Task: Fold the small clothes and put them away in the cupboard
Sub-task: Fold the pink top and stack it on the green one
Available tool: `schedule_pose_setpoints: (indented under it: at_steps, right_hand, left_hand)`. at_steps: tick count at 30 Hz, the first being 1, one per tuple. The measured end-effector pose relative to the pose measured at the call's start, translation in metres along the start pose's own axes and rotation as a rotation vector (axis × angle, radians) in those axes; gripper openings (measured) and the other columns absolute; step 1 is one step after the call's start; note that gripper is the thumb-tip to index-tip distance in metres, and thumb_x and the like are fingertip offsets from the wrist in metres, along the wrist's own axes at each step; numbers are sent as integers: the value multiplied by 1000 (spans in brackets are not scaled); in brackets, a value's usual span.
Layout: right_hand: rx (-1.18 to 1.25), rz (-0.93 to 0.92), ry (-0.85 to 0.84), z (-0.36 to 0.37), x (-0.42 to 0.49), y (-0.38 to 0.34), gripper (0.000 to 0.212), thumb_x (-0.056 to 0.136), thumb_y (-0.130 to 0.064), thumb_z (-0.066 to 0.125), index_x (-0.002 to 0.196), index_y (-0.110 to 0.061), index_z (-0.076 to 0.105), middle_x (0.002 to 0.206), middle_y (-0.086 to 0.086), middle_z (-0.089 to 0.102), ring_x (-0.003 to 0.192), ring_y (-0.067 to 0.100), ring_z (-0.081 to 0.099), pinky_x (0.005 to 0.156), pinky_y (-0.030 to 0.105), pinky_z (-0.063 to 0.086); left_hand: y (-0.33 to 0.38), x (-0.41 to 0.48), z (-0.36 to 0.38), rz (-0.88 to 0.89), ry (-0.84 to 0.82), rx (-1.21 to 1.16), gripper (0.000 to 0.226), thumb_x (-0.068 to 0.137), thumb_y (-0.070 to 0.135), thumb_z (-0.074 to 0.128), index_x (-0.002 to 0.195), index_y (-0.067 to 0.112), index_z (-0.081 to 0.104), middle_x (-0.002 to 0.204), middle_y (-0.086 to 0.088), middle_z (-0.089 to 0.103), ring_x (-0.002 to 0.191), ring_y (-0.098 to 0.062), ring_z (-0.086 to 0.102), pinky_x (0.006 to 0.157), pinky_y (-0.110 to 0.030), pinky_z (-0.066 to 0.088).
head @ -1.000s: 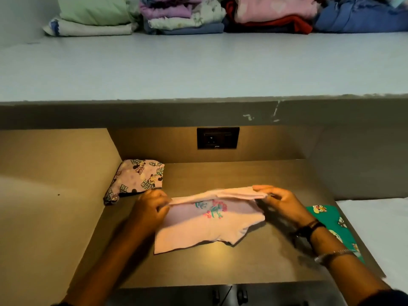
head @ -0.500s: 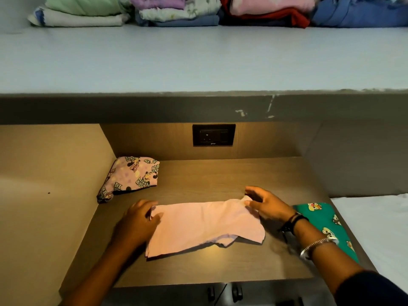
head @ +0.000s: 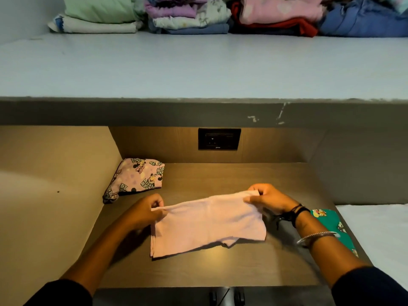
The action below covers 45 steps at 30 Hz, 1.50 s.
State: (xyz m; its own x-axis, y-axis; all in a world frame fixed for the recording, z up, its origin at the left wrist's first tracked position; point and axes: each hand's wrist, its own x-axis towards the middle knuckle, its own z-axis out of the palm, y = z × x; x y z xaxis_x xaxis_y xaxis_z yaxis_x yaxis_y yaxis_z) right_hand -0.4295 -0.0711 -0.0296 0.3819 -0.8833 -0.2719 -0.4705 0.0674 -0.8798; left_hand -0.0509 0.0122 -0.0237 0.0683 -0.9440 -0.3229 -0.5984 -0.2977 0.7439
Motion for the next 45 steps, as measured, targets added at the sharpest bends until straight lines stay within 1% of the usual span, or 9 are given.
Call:
schedule_pose_setpoints:
  at_steps: [4,6,11,20,27,32,40,43,45]
  right_hand:
    - [300,-243,167,-15,-27,-14,17,75,-17,77,73,-21,61,63,-12,56,59,4,49,54,14,41]
    - [194,-304,271,-20,-37,-20,20,75,-19,79,71,-26,61,61,-14,53,58,1,45,52,13,37]
    - [15,-352,381,-25,-61,-33,25,83,-40,72,74,-23,55,65,-14,49,60,2,43,54,21,38]
    - [312,-157,150,-24,-89,-4,22,76,-46,76,73,-32,60,65,-9,61,58,4,56,47,19,45]
    - [26,157,381,6,-52,46,18,83,-12,73,77,-13,56,72,7,61,67,19,56,62,33,49]
    - [-18,194,476,12,-37,47,11,85,-7,69,80,-10,59,79,9,61,74,23,56,71,35,51]
    - [60,263,503,5,-37,54,7,86,-10,68,91,-7,63,91,15,65,83,28,62,81,44,55]
    - [-68,287,572,10,-36,52,12,91,-16,61,104,-13,60,106,11,65,95,28,61,88,44,54]
    - [-317,273,627,21,-40,48,22,94,-26,55,115,-18,57,117,8,62,104,26,58,92,45,51]
  left_hand:
    - [23,-15,-34,244,106,-64,18,80,-2,73,80,11,60,77,-9,64,70,-16,66,62,-26,57]
    - [38,-23,-47,369,167,-123,25,78,-9,73,86,13,64,81,-3,65,68,-1,66,61,-11,53]
    - [63,-39,-44,462,166,-35,18,85,-5,67,94,10,71,87,2,69,82,-8,64,70,-12,50]
    - [43,-33,-38,216,-91,-210,7,85,1,69,87,7,72,81,-8,73,71,-13,72,58,-24,58]
    - [9,12,34,-50,-57,-33,13,88,5,64,89,15,73,92,-10,72,90,-27,68,82,-43,58]
    - [4,28,49,-87,32,-82,18,89,9,61,78,16,73,81,-9,72,78,-26,70,61,-30,54]
    - [6,44,31,36,44,-37,11,91,5,63,88,14,70,95,-15,70,82,-23,63,70,-28,51]
    - [3,47,41,-33,99,-53,22,90,7,65,111,12,64,108,-6,62,97,-22,60,82,-32,49]
    - [2,47,46,-107,154,-99,21,89,13,68,109,13,62,100,-3,62,86,-17,59,72,-28,47]
